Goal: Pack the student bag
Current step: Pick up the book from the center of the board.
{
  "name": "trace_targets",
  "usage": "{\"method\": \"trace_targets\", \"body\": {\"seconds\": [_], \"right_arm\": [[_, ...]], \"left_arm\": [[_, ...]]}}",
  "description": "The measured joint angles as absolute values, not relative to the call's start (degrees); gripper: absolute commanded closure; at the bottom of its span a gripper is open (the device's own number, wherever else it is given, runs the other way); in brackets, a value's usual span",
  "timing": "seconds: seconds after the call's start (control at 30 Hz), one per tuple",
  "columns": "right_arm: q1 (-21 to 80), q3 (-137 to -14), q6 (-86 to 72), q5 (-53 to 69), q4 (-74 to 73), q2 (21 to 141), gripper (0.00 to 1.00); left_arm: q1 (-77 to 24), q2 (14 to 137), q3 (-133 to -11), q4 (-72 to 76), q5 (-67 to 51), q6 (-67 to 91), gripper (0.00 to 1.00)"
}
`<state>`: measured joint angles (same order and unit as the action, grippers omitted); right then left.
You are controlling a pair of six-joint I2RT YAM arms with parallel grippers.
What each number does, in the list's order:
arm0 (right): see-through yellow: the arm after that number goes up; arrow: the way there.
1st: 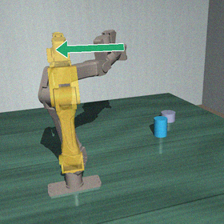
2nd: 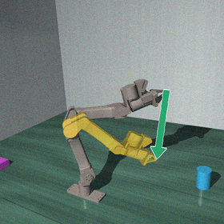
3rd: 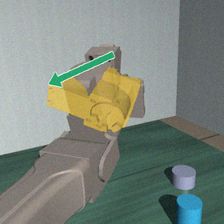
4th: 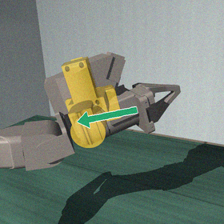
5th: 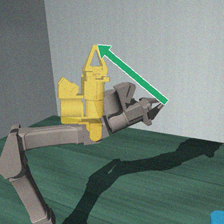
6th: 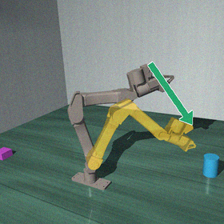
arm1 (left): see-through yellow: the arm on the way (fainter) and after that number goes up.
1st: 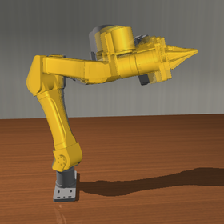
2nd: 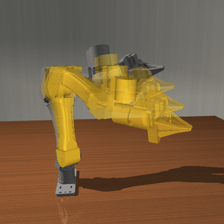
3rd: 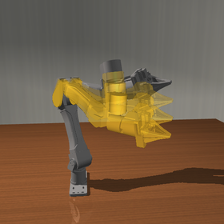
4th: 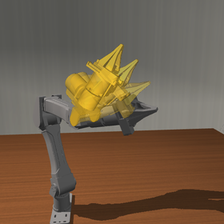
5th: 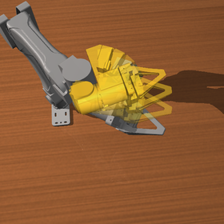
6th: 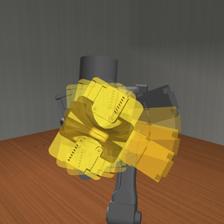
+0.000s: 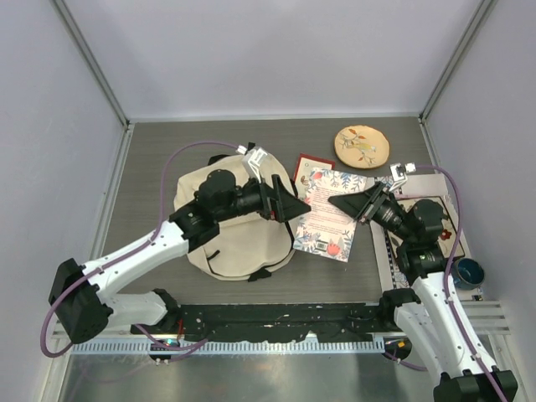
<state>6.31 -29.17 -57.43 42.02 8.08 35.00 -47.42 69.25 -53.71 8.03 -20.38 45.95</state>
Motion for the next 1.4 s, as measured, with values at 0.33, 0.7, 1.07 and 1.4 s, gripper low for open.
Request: {"method": "trace_targets", "body": {"seconds": [0.33, 0.7, 1.07, 1.4], "right_arm": [[6.3, -27.4, -69.0, 48.5, 25.9, 37.7, 0.99], [6.3, -26.7, -72.4, 53.3, 33.4, 39.7, 0.99], [6.3, -26.2, -71.9, 55.0, 33.6, 40.1, 0.97], [6.3, -27.1, -65.6, 53.6, 25.7, 40.5, 0.21]], "left_arm": [[-44.6, 75.3, -53.6, 19.0, -24.0, 49.3, 0.00], [-44.5, 80.9, -54.1, 34.3, -33.8, 55.8, 0.14], [-44.1, 81.2, -54.1, 38.5, -35.7, 58.6, 0.60], [-43.8, 82.2, -54.1, 37.9, -36.9, 59.3, 1.00]]}}
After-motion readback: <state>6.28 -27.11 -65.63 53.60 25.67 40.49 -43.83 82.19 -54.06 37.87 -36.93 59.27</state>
